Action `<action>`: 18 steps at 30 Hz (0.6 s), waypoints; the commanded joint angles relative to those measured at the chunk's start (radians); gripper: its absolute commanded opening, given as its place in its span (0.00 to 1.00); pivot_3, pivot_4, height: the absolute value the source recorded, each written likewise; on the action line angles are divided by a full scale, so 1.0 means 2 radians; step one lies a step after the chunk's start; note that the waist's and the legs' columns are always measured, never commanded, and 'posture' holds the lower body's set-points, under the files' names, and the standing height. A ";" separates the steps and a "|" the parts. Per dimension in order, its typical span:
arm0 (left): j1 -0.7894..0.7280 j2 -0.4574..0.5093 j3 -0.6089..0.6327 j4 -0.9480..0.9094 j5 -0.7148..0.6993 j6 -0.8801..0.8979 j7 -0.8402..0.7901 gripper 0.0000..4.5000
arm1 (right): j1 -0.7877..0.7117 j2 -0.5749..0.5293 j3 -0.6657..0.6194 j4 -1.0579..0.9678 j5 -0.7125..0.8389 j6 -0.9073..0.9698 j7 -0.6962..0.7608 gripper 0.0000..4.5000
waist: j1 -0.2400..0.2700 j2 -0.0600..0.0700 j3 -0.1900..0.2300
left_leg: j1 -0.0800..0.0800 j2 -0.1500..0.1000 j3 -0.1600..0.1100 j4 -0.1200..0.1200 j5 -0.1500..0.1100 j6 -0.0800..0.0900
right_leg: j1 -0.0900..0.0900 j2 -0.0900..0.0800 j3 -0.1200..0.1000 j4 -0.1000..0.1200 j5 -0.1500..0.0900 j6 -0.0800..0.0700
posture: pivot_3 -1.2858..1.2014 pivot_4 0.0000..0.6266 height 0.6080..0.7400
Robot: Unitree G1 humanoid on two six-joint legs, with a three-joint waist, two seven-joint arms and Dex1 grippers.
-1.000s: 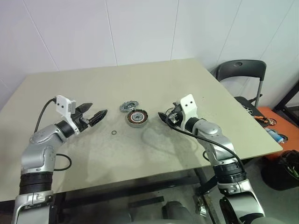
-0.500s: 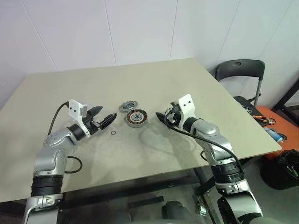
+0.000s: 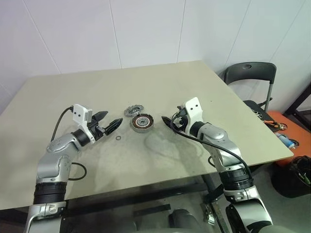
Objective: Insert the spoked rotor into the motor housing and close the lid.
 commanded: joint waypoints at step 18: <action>0.017 -0.017 0.004 -0.059 0.001 -0.007 0.029 1.00 | -0.316 0.069 0.146 0.495 -0.126 -0.297 0.214 0.99 | -0.007 0.000 0.000 | 0.000 0.000 0.000 -0.001 0.000 0.000 | 0.000 0.000 0.000 0.000 0.001 -0.002 | 0.52 0.00 1.00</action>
